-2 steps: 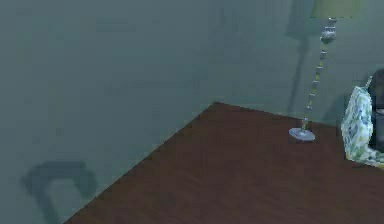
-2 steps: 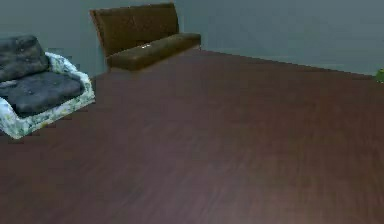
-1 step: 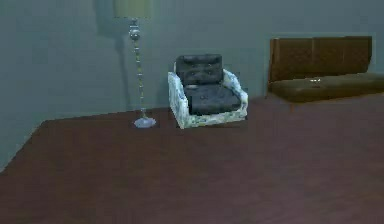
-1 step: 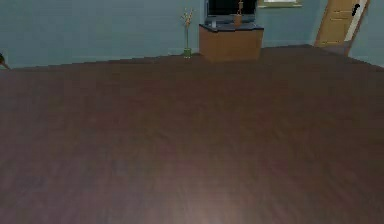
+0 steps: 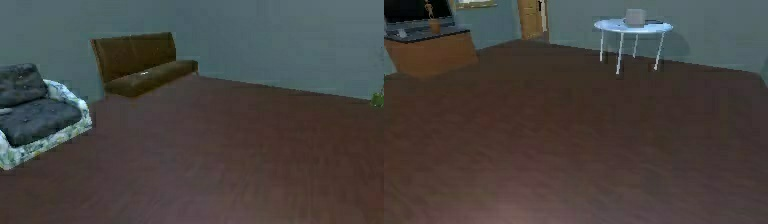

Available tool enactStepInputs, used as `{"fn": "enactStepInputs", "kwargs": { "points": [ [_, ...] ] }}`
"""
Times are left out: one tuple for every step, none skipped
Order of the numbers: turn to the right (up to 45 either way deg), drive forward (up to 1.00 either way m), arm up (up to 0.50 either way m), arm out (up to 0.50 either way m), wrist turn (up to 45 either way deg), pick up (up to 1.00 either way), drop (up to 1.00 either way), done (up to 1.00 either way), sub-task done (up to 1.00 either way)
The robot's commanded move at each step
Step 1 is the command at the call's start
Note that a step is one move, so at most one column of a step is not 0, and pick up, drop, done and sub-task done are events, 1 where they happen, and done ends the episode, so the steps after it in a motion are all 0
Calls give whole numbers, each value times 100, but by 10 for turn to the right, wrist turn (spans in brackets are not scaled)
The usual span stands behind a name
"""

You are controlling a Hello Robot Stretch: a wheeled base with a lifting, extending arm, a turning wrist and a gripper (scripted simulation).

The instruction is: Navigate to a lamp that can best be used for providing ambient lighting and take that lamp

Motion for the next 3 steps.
{"fn": "enactStepInputs", "kwargs": {
  "points": [
    [450, 0, 0, 0, 0, 0, 0, 0, 0],
    [330, 0, 0, 0, 0, 0, 0, 0, 0],
    [0, 100, 0, 0, 0, 0, 0, 0, 0]
  ]
}}
